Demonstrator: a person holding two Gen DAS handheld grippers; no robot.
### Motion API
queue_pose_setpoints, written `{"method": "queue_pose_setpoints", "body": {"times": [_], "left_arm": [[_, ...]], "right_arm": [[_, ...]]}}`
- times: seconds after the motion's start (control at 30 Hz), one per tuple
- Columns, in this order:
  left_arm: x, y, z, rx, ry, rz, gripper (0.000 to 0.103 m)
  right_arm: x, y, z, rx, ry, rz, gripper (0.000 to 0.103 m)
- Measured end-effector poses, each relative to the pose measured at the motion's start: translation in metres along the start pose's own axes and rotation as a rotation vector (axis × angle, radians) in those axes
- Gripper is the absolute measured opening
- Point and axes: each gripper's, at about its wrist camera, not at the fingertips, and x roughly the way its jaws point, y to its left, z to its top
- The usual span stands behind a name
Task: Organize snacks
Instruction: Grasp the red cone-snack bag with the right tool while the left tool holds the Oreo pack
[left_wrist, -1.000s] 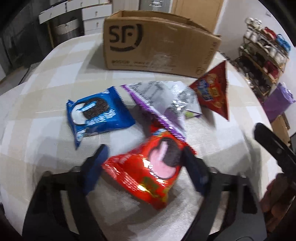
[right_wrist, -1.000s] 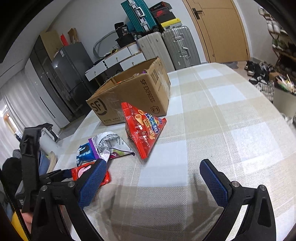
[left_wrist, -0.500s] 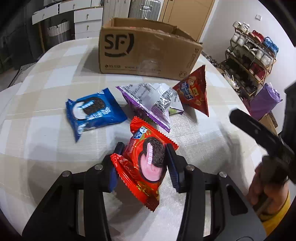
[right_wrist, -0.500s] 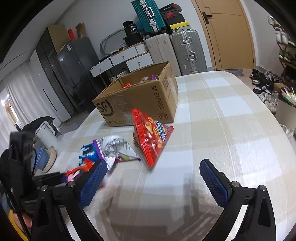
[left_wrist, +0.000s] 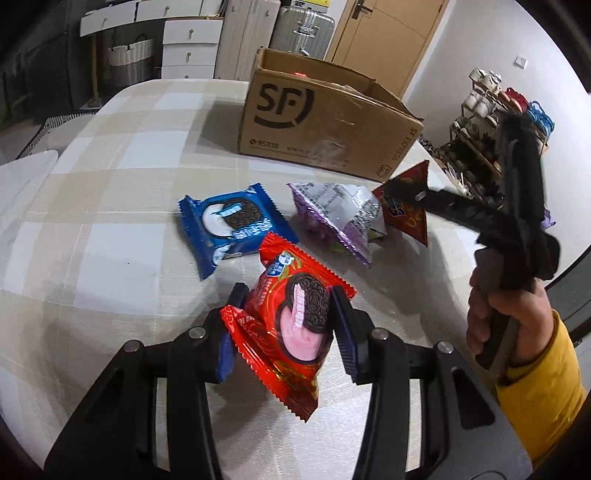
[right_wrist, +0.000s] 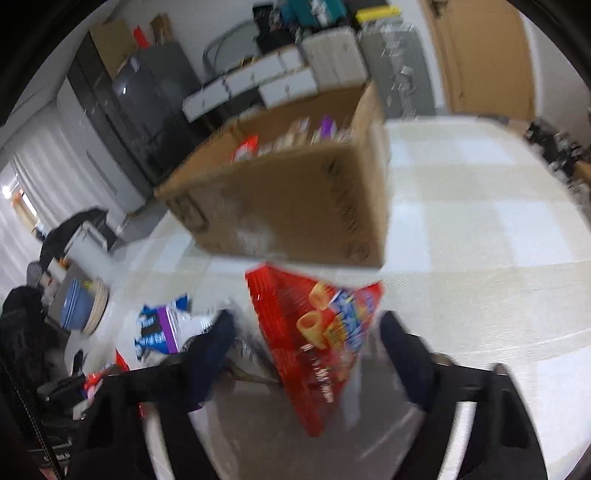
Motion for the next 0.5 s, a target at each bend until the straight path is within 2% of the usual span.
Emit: {"method": "queue_pose_setpoints", "body": {"times": [0.03,0.07,0.1,0.17,0.33,0.5], "left_arm": [[-0.001,0.002,0.000,-0.004,-0.001,-0.001,0.042],[0.001,0.004,0.002,-0.005,-0.001,-0.003,0.042],[0.000,0.005,0.001,-0.007,-0.004,-0.003,0.042],[-0.003,0.006,0.000,-0.009,-0.008,-0.005,0.042],[-0.016,0.002,-0.005,-0.009,-0.026,-0.009,0.042],[-0.032,-0.003,-0.008,-0.004,-0.056,0.003,0.042]], "right_arm": [[0.002,-0.003,0.000,0.022,-0.006,0.000,0.068],[0.002,-0.006,0.000,0.038,-0.006,0.005,0.056],[0.003,-0.008,0.001,0.052,-0.002,0.020,0.051],[0.002,-0.013,0.001,0.070,0.000,0.023,0.046],[-0.011,-0.014,-0.003,0.088,-0.023,0.036,0.043],[-0.044,-0.006,-0.013,0.079,-0.085,0.077,0.043]]}}
